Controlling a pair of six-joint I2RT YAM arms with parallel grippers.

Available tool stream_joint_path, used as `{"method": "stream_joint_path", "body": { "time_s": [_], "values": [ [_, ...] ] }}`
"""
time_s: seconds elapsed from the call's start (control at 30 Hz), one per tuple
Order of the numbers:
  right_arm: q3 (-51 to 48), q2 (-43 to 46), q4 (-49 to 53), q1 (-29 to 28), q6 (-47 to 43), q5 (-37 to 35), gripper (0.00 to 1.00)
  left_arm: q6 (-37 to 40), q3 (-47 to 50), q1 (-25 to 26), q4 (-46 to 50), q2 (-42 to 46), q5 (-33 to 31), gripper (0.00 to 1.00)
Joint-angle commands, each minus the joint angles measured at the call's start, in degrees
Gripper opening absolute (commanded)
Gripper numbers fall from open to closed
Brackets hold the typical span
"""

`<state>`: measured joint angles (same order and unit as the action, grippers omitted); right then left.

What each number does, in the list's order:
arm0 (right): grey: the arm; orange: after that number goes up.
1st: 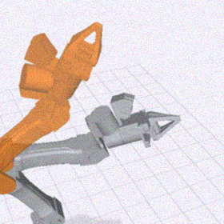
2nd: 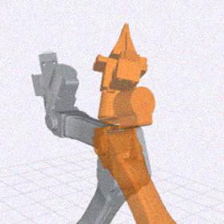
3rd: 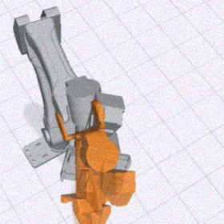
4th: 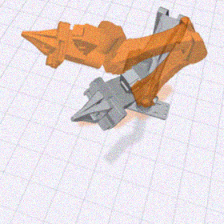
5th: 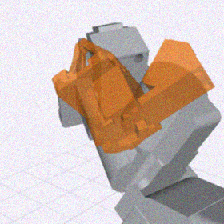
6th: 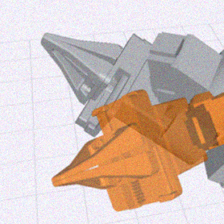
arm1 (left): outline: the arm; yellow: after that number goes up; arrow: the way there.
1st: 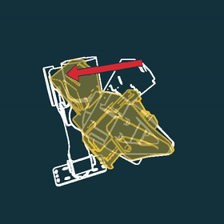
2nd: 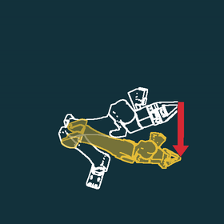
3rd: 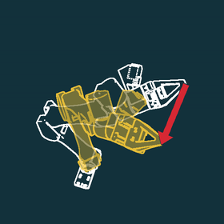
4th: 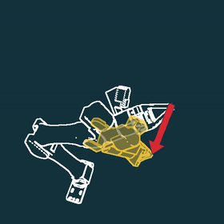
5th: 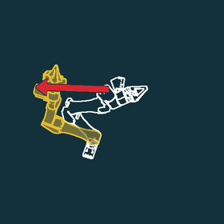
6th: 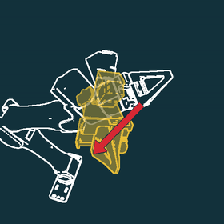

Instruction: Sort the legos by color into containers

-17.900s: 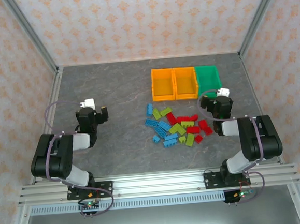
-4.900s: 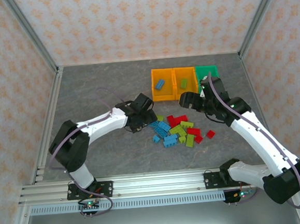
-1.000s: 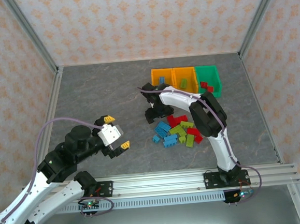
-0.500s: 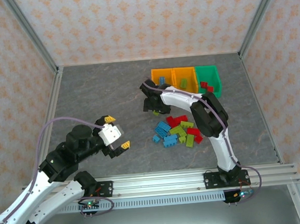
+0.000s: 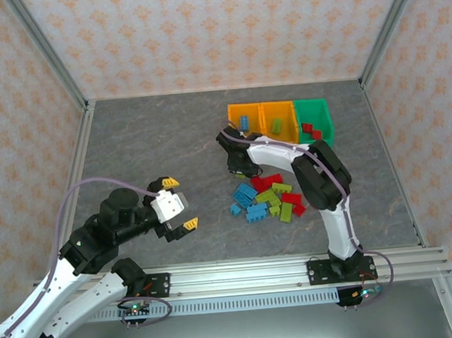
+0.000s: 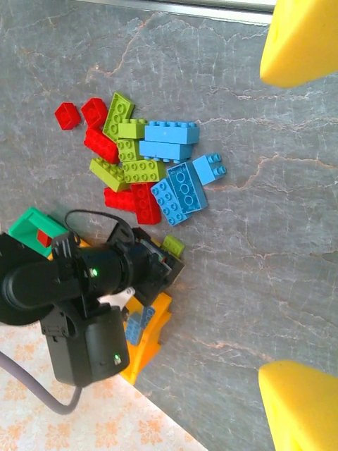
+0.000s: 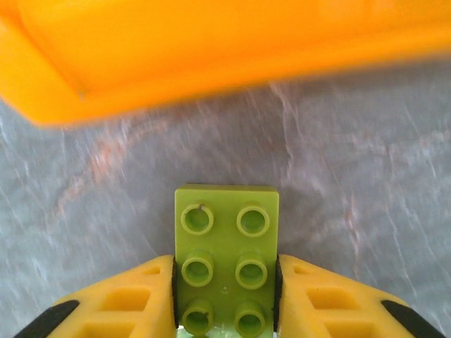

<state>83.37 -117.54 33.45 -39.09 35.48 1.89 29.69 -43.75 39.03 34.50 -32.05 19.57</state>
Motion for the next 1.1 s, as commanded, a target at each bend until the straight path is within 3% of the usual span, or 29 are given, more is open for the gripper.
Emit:
{"method": "stream_joint_path", "body": {
  "time_s": [0.0, 0.2, 0.33, 0.5, 0.67, 0.8, 0.87, 0.97, 1.07],
  "values": [
    [-3.74, 7.35, -1.94, -0.47, -0.77, 1.77, 0.31, 0.98, 0.52, -0.79, -0.25, -0.72, 0.20, 1.00],
    [-3.69, 18.40, -0.82, 0.02, -5.18, -5.12, 0.29, 0.76, 0.59, -1.14, -0.23, -1.35, 0.08, 1.00],
    [-1.29, 21.94, 0.10, 3.01, -13.57, -14.54, 0.29, 0.96, 0.88, -1.33, -0.50, -1.09, 2.67, 1.00],
    [4.74, 15.86, -1.10, 11.49, -24.75, -16.34, 0.28, 0.65, 1.19, -1.58, -1.19, -1.84, 2.97, 1.00],
    [15.81, 4.38, 1.18, 17.68, -28.18, -13.67, 0.29, -0.03, 0.85, -1.67, -0.58, -3.01, 1.93, 1.00],
    [23.17, -2.48, 3.07, 19.81, -28.81, -13.66, 0.38, -0.79, 1.33, -1.73, -1.07, -2.84, -0.30, 1.00],
    [26.66, -4.32, 5.75, 20.58, -27.88, -12.78, 0.51, -1.09, 1.35, -1.74, -1.19, -2.93, -1.51, 1.00],
    [27.42, -2.78, 7.34, 20.57, -27.14, -11.93, 0.65, -2.27, 1.54, -1.74, -1.70, -3.27, -3.95, 1.00],
    [24.27, 2.07, 7.41, 20.62, -26.17, -10.89, 0.67, -3.02, 1.44, -1.76, -2.26, -3.88, -5.80, 1.00]
  ]
}}
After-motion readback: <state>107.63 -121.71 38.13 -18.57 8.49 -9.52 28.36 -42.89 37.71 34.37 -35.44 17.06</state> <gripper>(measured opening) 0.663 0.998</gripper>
